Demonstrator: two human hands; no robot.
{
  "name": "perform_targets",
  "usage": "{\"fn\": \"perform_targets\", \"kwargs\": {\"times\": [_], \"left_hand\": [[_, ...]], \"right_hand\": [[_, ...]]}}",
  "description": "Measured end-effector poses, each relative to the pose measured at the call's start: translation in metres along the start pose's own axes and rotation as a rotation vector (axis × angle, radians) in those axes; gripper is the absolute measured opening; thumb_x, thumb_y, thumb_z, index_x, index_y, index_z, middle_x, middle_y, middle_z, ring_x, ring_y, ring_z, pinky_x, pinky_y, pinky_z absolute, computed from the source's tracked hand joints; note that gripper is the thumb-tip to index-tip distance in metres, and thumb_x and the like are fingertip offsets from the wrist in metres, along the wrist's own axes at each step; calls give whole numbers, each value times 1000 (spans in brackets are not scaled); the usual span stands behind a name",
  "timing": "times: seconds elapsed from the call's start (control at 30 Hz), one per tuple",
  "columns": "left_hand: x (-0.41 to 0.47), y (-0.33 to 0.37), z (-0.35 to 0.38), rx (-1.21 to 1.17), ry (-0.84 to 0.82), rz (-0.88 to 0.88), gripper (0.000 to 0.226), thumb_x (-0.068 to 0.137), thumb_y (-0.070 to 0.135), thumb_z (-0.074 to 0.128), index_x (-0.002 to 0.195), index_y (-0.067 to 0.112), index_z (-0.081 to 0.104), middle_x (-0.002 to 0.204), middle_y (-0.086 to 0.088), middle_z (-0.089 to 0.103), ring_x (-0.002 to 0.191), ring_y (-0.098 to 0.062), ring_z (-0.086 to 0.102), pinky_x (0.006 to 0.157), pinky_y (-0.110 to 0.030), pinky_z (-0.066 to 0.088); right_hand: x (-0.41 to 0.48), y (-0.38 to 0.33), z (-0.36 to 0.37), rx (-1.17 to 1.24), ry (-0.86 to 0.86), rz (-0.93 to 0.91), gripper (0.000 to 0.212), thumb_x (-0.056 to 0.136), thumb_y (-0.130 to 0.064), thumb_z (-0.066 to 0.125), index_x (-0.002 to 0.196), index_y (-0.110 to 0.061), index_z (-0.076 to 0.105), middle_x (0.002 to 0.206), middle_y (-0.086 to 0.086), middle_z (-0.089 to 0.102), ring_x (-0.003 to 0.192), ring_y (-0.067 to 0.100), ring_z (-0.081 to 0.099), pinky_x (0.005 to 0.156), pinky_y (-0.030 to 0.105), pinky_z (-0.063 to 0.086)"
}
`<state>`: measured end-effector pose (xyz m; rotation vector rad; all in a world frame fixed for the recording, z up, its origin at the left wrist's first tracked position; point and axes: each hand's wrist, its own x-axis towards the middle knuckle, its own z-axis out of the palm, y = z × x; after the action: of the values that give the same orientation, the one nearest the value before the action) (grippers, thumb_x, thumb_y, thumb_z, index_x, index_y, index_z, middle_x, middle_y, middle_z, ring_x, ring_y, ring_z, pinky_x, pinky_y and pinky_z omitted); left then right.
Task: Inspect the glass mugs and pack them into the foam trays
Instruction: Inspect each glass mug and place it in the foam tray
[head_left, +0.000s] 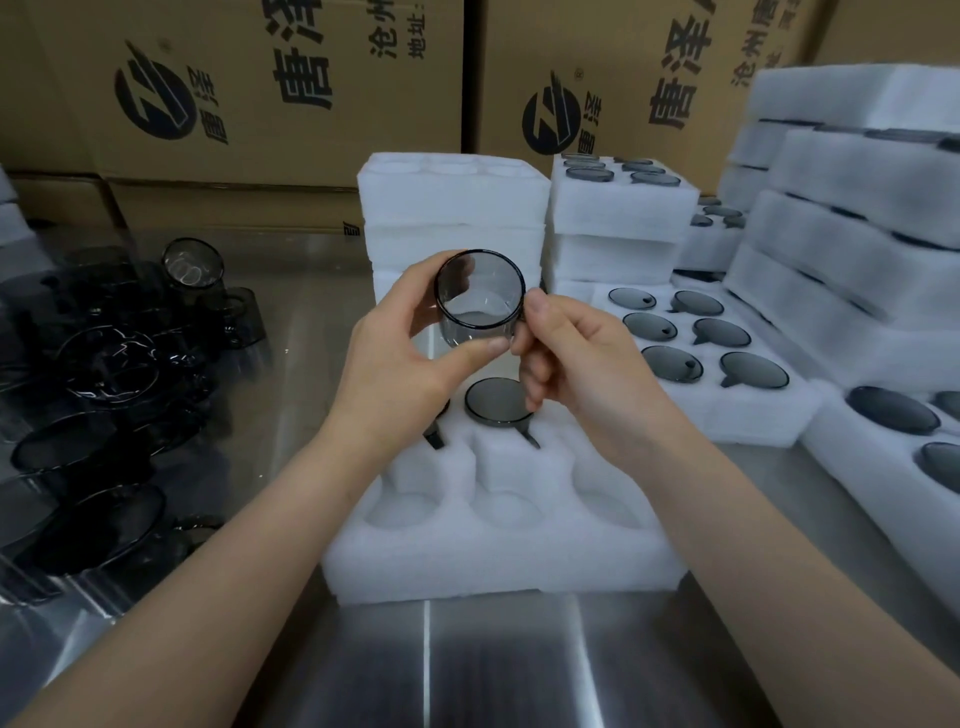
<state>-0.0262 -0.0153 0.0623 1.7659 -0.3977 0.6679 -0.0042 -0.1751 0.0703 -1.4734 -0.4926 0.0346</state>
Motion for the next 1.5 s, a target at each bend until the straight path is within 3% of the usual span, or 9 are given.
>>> {"fn": "perform_targets", "kwargs": {"times": [0.2, 0.37, 0.73, 0.93, 1.07, 1.17, 1.33, 1.43, 1.5], "left_hand": [[1, 1, -2, -177, 25, -93, 46, 75, 18, 73, 118, 22, 57, 114, -1, 67, 107, -8, 65, 94, -28, 51], [2, 1, -5, -304, 20, -167, 49, 81, 23, 73, 123, 3, 57, 99, -8, 72, 95, -19, 70, 86, -32, 57], [4, -1, -8, -350, -97, -245, 35, 90, 33, 52, 111, 8, 66, 91, -7, 73, 84, -24, 72, 65, -32, 58], [2, 0, -5, -294, -142, -228, 44, 83, 27, 61, 121, 6, 62, 94, -12, 70, 85, -29, 68, 74, -44, 59], [2, -1, -2, -214, -213, -207, 64, 69, 23, 74, 130, 12, 58, 96, 1, 72, 86, -9, 67, 79, -23, 53], [2, -2, -2, -121, -258, -151, 64, 63, 19, 81, 123, 17, 59, 108, -5, 68, 93, -15, 66, 83, -29, 53], [3, -8, -3, -264, -182, -123, 57, 61, 2, 80, 106, 17, 48, 114, -13, 58, 96, -13, 65, 86, -30, 54], [3, -12, -5, -275, -154, -91, 60, 61, 1, 82, 106, 17, 46, 113, -9, 55, 100, -12, 63, 86, -28, 52], [4, -12, -7, -284, -146, -80, 63, 59, 10, 86, 107, 19, 47, 111, -3, 59, 104, -15, 63, 90, -30, 51]], "right_hand": [[-1, 1, -3, 106, -140, -56, 30, 100, -26, 44, 83, -17, 67, 56, -3, 46, 52, 17, 44, 55, 27, 44], [-3, -2, 0, 52, -168, -128, 21, 94, -21, 46, 94, -16, 66, 53, -3, 49, 49, 16, 46, 56, 27, 43], [-7, -7, 6, -138, -24, -261, 18, 90, 3, 62, 83, -12, 66, 48, -8, 50, 47, 7, 44, 53, 16, 38], [-6, -11, 5, -110, 70, -249, 23, 93, -22, 57, 71, -15, 63, 43, -17, 46, 45, 2, 38, 51, 18, 36], [-4, -12, 3, -86, 150, -180, 49, 87, -55, 53, 57, -17, 60, 39, -13, 41, 43, 3, 35, 50, 17, 36], [-3, -9, 4, -20, 186, -108, 47, 77, -58, 51, 48, -23, 60, 44, -9, 51, 44, 3, 42, 52, 15, 40], [3, -4, -5, 101, 153, -126, 22, 91, -35, 58, 99, -19, 71, 81, -4, 60, 71, 13, 57, 72, 33, 53], [4, 0, -8, 21, 29, -37, 37, 83, -36, 64, 119, -30, 65, 109, 4, 63, 96, 19, 62, 84, 41, 54], [2, 0, -7, 2, -75, 4, 46, 81, -37, 69, 126, -30, 62, 116, 10, 62, 95, 19, 65, 79, 39, 54]]}}
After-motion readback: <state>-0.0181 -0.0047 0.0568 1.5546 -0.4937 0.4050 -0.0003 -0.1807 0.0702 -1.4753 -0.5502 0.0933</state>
